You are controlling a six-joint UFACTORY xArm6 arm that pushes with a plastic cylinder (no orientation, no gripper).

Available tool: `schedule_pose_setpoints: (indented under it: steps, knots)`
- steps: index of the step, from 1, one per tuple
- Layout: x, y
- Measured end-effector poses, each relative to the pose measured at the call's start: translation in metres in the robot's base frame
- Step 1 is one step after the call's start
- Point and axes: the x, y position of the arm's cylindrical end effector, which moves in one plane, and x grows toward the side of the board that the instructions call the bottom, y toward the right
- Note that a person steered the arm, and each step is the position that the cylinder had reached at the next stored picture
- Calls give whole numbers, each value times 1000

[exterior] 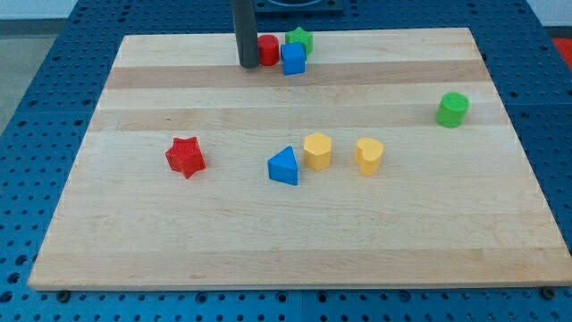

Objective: Move the red star diagonally to the blue triangle

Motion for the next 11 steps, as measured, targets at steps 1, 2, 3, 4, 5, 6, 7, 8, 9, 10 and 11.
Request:
schedule_pose_setpoints:
  steps: [1,2,3,4,5,6,7,8,9,10,11]
  knots:
    - [36,-3]
    - [60,-32]
    - [73,-77]
    - [96,-121]
    - [127,-155]
    - [163,-165]
    - [193,-162]
    - [221,-139]
    - [223,-107]
    - [222,-74]
    - [206,-66]
